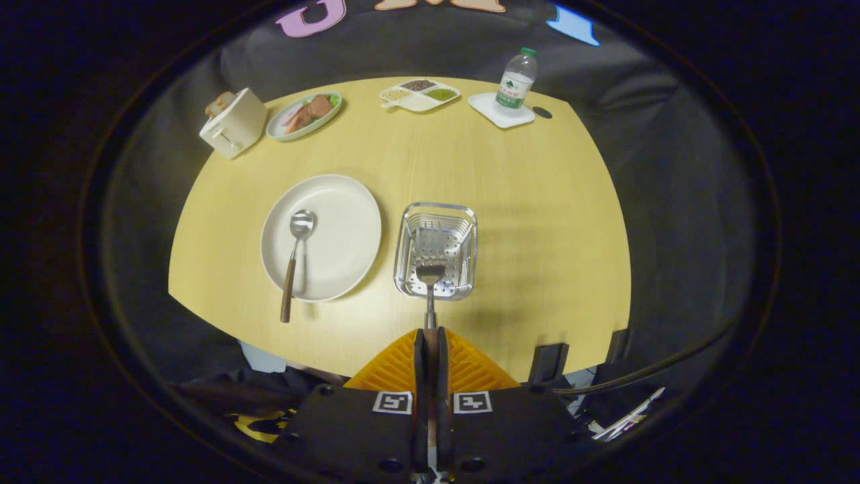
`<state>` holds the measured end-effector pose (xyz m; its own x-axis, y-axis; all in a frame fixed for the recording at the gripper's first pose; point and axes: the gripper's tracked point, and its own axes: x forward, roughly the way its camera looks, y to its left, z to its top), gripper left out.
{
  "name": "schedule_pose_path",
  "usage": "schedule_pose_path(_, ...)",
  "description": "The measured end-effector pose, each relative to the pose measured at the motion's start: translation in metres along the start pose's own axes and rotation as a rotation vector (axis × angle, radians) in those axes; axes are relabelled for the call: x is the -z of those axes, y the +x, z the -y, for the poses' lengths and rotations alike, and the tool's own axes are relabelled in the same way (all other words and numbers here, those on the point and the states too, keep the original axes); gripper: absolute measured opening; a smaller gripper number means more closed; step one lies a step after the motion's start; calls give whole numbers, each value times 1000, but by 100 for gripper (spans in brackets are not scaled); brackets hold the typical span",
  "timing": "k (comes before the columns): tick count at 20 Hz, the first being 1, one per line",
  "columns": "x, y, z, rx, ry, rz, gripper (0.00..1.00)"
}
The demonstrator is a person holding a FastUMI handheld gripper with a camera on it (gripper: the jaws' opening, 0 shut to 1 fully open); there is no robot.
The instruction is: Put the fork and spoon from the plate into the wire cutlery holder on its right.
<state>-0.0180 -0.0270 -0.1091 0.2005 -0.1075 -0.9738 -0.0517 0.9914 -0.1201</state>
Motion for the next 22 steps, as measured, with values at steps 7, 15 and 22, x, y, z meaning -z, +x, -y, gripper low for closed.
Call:
schedule_pose_path(7,-2,19,13,39,25,-116,10)
schedule_pose_path(15,-10,22,11,31,29,-161,19)
schedule_pose_path(22,-18,9,4,-37,41,-60,64)
